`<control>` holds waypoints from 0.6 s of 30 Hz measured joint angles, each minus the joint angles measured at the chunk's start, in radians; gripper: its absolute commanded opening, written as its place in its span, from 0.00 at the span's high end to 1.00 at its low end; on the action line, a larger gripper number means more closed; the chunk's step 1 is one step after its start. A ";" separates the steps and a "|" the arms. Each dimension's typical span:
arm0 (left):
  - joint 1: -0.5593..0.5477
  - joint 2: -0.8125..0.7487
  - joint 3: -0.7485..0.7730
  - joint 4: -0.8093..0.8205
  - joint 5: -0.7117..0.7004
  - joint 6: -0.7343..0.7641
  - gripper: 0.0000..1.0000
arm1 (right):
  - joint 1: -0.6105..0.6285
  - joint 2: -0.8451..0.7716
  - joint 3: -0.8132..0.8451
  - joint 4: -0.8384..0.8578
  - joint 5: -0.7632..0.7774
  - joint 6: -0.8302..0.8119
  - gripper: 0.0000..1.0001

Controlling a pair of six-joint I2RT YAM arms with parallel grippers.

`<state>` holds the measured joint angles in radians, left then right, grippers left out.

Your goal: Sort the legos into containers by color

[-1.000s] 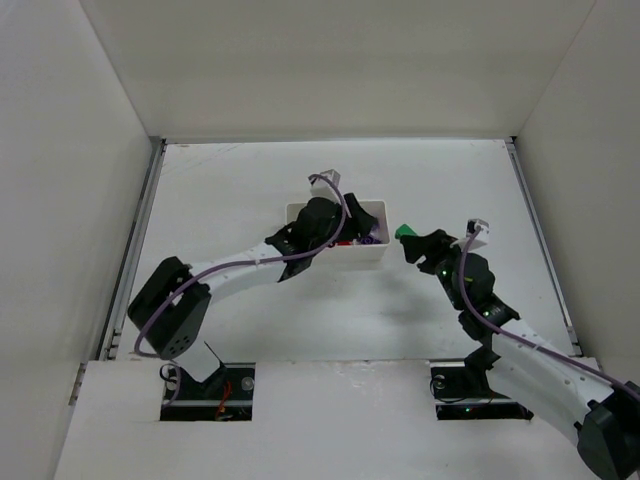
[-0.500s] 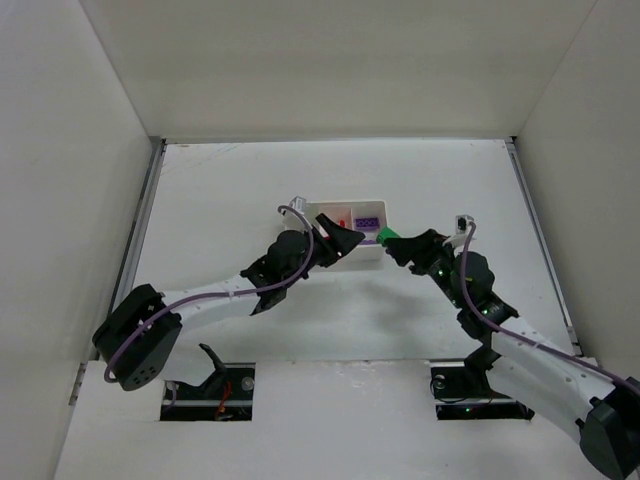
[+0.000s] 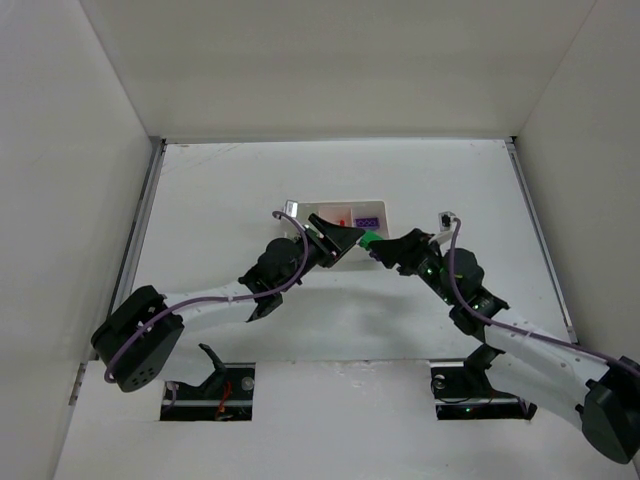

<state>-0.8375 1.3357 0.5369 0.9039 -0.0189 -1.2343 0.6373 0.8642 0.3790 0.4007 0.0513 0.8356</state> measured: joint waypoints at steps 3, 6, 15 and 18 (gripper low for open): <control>0.000 0.000 0.000 0.011 0.001 -0.003 0.41 | 0.005 0.013 0.000 0.014 0.000 0.006 0.45; 0.001 0.002 0.000 0.022 0.002 -0.005 0.42 | 0.013 0.024 0.000 0.027 -0.003 0.010 0.45; 0.001 0.045 0.000 0.034 0.007 -0.005 0.43 | 0.011 0.011 0.000 0.037 -0.005 0.016 0.45; 0.001 0.051 0.000 0.035 0.008 -0.005 0.42 | 0.005 -0.003 0.000 0.046 -0.008 0.018 0.45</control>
<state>-0.8368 1.3869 0.5369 0.9394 -0.0105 -1.2392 0.6422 0.8608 0.3790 0.4469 0.0437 0.8536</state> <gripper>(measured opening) 0.574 0.668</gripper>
